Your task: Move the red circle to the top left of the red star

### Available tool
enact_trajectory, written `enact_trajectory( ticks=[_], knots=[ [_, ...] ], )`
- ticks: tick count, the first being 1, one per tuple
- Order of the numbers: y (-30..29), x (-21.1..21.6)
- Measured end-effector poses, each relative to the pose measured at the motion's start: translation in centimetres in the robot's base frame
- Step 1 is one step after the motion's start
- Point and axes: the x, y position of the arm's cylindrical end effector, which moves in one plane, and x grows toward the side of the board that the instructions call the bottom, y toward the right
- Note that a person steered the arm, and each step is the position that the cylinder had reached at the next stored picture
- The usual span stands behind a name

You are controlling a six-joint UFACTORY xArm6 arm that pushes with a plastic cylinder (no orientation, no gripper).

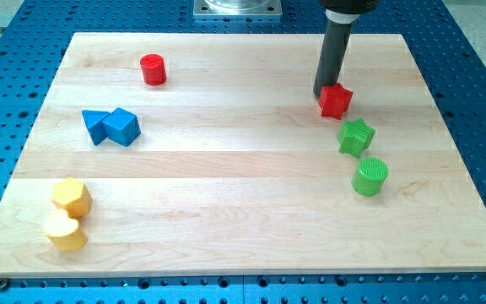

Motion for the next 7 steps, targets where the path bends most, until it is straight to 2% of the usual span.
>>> enact_trajectory(
  ticks=[1,2,3,4,5,6,7],
  knots=[
    [0.8,0.7],
    [0.7,-0.8],
    [-4.6,-9.2],
    [-15.5,-14.2],
    [-27.0,-12.9],
    [-31.5,-9.3],
    [-31.1,-5.0]
  ],
)
